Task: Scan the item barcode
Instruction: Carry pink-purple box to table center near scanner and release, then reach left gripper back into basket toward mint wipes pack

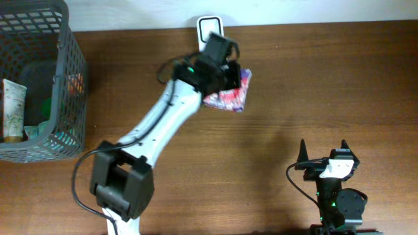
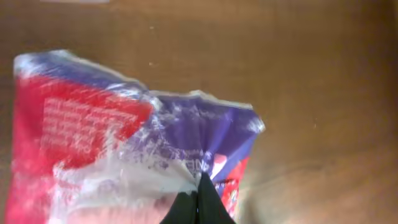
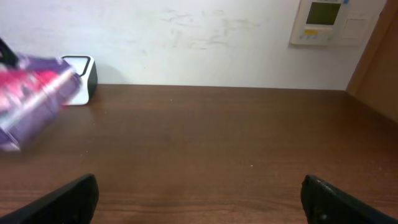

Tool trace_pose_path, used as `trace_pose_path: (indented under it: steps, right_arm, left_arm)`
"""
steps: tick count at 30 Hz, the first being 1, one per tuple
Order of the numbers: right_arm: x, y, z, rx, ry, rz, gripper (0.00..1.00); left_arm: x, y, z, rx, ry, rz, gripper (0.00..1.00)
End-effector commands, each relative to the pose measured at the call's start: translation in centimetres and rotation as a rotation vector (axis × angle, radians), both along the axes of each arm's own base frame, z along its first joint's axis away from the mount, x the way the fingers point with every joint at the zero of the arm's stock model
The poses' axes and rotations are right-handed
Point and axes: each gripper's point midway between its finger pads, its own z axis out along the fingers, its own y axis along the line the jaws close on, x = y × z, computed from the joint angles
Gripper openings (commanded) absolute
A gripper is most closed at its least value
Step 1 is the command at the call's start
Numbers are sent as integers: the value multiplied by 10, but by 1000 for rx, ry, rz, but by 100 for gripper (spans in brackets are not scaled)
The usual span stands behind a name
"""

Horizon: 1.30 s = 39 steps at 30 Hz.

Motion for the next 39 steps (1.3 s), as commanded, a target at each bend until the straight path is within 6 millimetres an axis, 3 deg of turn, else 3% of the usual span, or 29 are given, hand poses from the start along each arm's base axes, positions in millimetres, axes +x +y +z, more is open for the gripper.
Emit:
trace_pose_path:
  steps: [1,2,3,4,5,6,8,10,13,16,19,20,21,23,25,27,28,31,34,39]
  right_arm:
    - [0,-3,-4,8,6,-14,99]
    - [0,-3,-4,8,6,-14,99]
    - [0,-3,-4,8,6,-14,99]
    - [0,-3,-4,8,6,-14,99]
    - [0,-3,-4,8,6,-14,99]
    - [0,-3,-4,8,6,-14,99]
    - [0,-3,-4,8,6,-14,99]
    - [0,-3,-4,8,6,-14,99]
    - [0,-3,-4,8,6,-14,98]
    - [0,-3,-4,8,6,-14,99]
    - [0,-3,-4,8,6,-14,99]
    - [0,-3,-4,8,6,-14,99]
    - [0,-3,-4,8,6,-14,99]
    - [0,-3,-4,8,6,-14,99]
    - [0,-3,-4,8,6,-14,98]
    - [0,-3,-4,8,6,-14,99]
    - [0,-3,-4,8,6,-14,98]
    - [0,-3,-4,8,6,-14,99]
    - [0,-3,-4,8,6,-14,99]
    - [0,-3,-4,8,6,-14,99]
  left_arm:
    - [-8,-4,-26,42,-23,107,42]
    - [-10,-7,-28,43,-33,102,76]
    - [-10,-12,-26,37,-44,95,93]
    - [-6,-16,-19,22,-77,82,100]
    - [0,-18,-8,17,-121,57,99]
    - [10,-12,17,13,-180,45,99]
    - [21,3,53,3,-250,53,99]
    - [33,38,100,11,-341,77,100]
    - [37,118,145,92,-412,144,99]
    - [41,226,184,196,-490,268,99]
    - [23,307,245,158,-601,407,100]
    - [7,359,270,189,-651,526,99]
    - [-4,397,279,217,-665,610,99]
    - [-29,466,274,286,-621,776,100]
    - [-53,517,256,363,-539,911,93]
    - [-69,559,233,443,-446,1023,86]
    - [-71,574,216,521,-381,997,84]
    - [-69,590,157,605,-181,909,88]
    - [-79,599,104,634,20,883,84]
    - [-97,602,58,647,205,779,84]
